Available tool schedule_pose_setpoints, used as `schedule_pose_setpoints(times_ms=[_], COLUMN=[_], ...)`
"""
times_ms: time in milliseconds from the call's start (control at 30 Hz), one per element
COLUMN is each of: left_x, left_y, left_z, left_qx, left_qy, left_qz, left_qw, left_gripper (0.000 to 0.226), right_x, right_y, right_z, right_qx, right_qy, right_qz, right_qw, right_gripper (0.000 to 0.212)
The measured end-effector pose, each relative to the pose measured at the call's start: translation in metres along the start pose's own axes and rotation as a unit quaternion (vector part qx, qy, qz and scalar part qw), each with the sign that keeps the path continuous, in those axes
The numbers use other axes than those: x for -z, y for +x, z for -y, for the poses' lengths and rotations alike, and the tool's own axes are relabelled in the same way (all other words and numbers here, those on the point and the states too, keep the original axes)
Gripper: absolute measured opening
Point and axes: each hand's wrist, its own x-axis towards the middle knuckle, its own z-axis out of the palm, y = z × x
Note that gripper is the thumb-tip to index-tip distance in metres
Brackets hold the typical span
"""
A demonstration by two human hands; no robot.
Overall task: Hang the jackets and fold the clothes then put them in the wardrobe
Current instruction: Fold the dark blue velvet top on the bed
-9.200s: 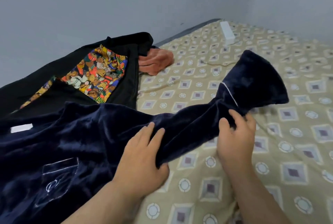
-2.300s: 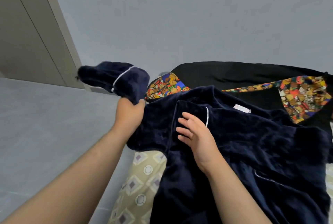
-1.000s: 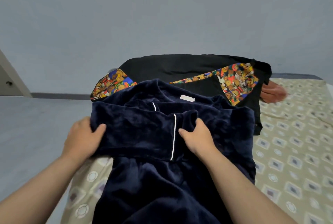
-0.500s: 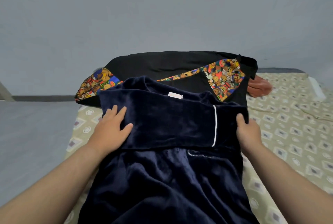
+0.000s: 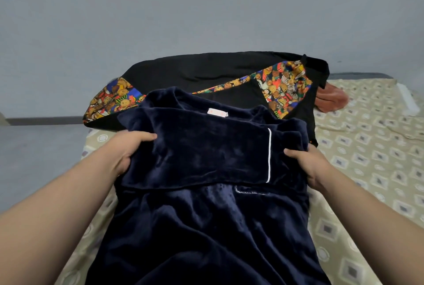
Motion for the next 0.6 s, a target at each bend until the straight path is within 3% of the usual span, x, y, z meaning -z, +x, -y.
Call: schedule_pose_setpoints(times_ms=[133, 300, 433, 533, 600], left_x=[-0.001, -0.005, 0.001, 0.017, 0.029], left_y=[0.002, 0.027, 0.059, 0.061, 0.048], left_z=[-0.030, -0.091, -0.092, -0.054, -0.020], left_qx=[-0.190, -0.309, -0.306, -0.258, -0.262], left_qy=[-0.065, -0.055, 0.077, 0.215, 0.228], left_qz=[-0.123, -0.167, -0.182, -0.189, -0.177], left_qw=[0.972, 0.935, 0.931, 0.923, 0.921], left_gripper=[0.028, 0.023, 0.044, 0.068, 0.069], right_x=[-0.004, -0.032, -0.055, -0.061, -0.056], right_y=[-0.006, 0.018, 0.049, 0.060, 0.051], right_z=[0.032, 0.105, 0.133, 0.105, 0.072], right_qx=[0.238, 0.334, 0.278, 0.104, 0.035], right_qy=[-0.139, -0.101, -0.120, -0.161, -0.173], right_qz=[-0.182, -0.190, -0.200, -0.189, -0.192], right_qw=[0.944, 0.918, 0.932, 0.963, 0.965], right_gripper=[0.018, 0.022, 0.033, 0.067, 0.075])
